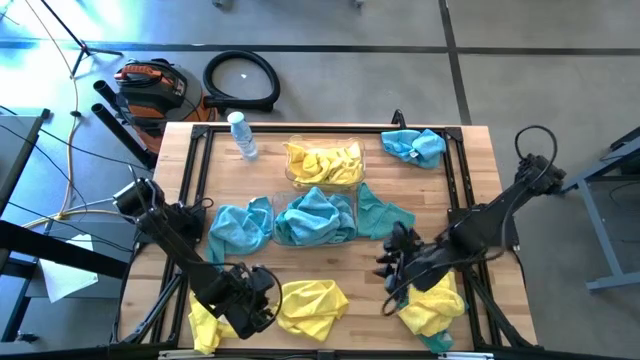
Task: Sort microfiber towel by color & place in baskets
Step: Put the yellow microfiber cloth into the top transparent bin
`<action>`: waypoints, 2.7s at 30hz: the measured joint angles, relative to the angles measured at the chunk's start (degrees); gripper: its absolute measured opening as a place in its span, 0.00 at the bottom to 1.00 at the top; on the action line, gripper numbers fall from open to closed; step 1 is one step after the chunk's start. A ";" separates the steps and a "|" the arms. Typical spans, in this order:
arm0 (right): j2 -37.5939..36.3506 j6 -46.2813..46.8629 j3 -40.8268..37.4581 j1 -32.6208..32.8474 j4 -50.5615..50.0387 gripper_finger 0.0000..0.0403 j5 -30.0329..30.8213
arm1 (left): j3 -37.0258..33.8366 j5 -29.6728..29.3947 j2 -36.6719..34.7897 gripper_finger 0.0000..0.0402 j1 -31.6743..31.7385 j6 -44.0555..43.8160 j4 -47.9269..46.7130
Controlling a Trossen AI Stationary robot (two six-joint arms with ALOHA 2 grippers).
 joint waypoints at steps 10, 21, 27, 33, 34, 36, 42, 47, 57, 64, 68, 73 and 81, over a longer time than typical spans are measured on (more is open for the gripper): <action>12.61 31.89 4.77 5.91 -15.66 0.37 -13.70 | -6.85 0.45 -5.63 0.19 -3.02 4.95 1.65; 16.99 63.75 -1.97 18.62 -13.16 0.37 -18.79 | -20.61 -3.60 -26.67 0.19 -3.87 7.72 4.10; 18.61 63.06 -5.84 18.36 -12.26 0.37 -20.14 | -22.50 -4.33 -32.76 0.19 -3.87 11.77 3.87; 19.02 63.23 -11.48 18.36 -6.30 0.31 -20.12 | -22.52 -4.84 -35.21 0.19 -3.87 15.56 3.74; 19.03 63.33 -12.70 18.36 -4.59 0.29 -20.12 | -22.53 -4.90 -35.39 0.19 -3.87 16.00 3.60; 19.01 63.35 -15.11 18.36 -0.70 0.25 -20.12 | -22.52 -5.21 -35.56 0.19 -3.87 16.10 3.43; 18.74 63.41 -17.28 18.31 2.17 0.05 -21.74 | -22.52 -5.79 -35.56 0.19 -3.64 16.10 2.24; 19.03 63.34 -13.56 18.36 -4.07 0.04 -22.02 | -22.52 -5.77 -35.56 0.19 -2.13 16.70 2.24; 19.03 62.13 -4.24 18.36 -12.14 0.01 -21.78 | -22.52 -5.17 -35.56 0.19 0.35 16.48 2.29; 19.03 61.89 8.53 18.36 -28.80 0.00 -19.44 | -22.52 -1.99 -37.91 0.19 3.19 18.49 2.23; 19.03 61.96 16.00 17.47 -37.14 0.00 -15.01 | -22.52 -2.98 -39.84 0.19 4.27 21.66 2.26; 19.01 58.32 22.51 13.69 -43.06 0.00 -7.14 | -22.52 -3.04 -42.32 0.19 6.42 23.76 1.72; 18.93 48.65 20.53 7.04 -43.56 0.00 -15.74 | -22.52 -2.76 -44.45 0.19 7.95 24.58 1.37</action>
